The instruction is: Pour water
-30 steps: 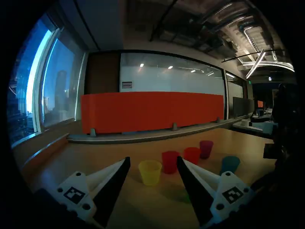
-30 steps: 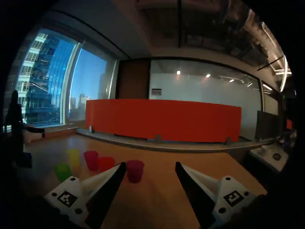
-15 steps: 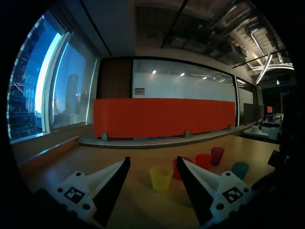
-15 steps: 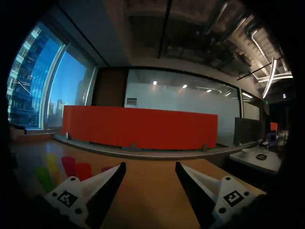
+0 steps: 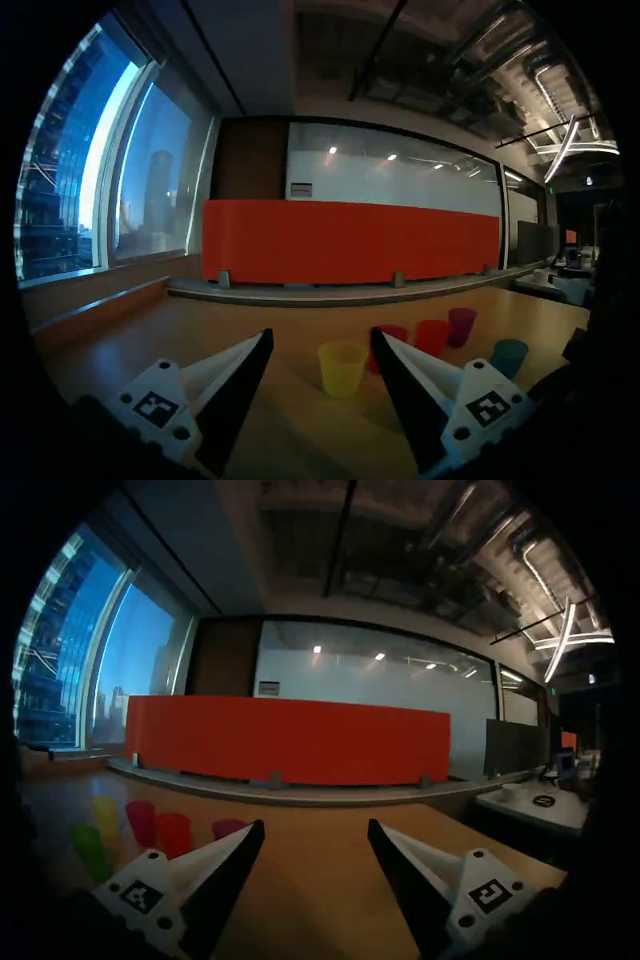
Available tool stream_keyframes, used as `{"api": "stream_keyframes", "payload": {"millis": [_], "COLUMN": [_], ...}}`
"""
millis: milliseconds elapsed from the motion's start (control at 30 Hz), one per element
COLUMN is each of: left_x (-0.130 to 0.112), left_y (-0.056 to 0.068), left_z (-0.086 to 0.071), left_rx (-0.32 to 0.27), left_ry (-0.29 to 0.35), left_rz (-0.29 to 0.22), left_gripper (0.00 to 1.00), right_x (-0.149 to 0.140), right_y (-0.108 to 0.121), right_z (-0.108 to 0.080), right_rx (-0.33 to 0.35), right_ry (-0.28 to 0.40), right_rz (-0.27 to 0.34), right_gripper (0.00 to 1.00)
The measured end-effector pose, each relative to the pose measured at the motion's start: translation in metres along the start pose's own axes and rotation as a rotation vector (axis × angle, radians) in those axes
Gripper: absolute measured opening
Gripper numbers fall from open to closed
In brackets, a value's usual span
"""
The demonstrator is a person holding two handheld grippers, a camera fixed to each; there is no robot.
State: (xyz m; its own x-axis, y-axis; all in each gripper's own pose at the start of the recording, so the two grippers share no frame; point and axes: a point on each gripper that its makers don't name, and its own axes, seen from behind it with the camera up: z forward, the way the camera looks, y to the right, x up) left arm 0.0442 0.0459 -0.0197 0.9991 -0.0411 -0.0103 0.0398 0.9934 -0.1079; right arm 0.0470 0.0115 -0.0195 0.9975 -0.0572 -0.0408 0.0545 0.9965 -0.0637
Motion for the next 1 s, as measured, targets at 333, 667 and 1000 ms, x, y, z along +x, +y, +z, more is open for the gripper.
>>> {"api": "stream_keyframes", "payload": {"millis": [333,667,1000], "left_x": [0.002,-0.004,-0.018], "left_y": [-0.004,-0.01,-0.021], "left_z": [0.002,0.002,0.005], "left_rx": [0.031,0.065,0.08], "left_ry": [0.022,0.03,0.021], "left_rz": [0.011,0.05,0.059], "left_gripper": [0.89,0.9,0.9], "right_x": [-0.001,0.005,0.005], "right_y": [0.003,0.012,0.021], "right_z": [-0.001,-0.001,-0.004], "right_rx": [-0.022,-0.044,-0.059], "right_ry": [-0.006,-0.001,-0.004], "right_rz": [0.026,0.051,0.087], "right_gripper": [1.0,1.0,1.0]}}
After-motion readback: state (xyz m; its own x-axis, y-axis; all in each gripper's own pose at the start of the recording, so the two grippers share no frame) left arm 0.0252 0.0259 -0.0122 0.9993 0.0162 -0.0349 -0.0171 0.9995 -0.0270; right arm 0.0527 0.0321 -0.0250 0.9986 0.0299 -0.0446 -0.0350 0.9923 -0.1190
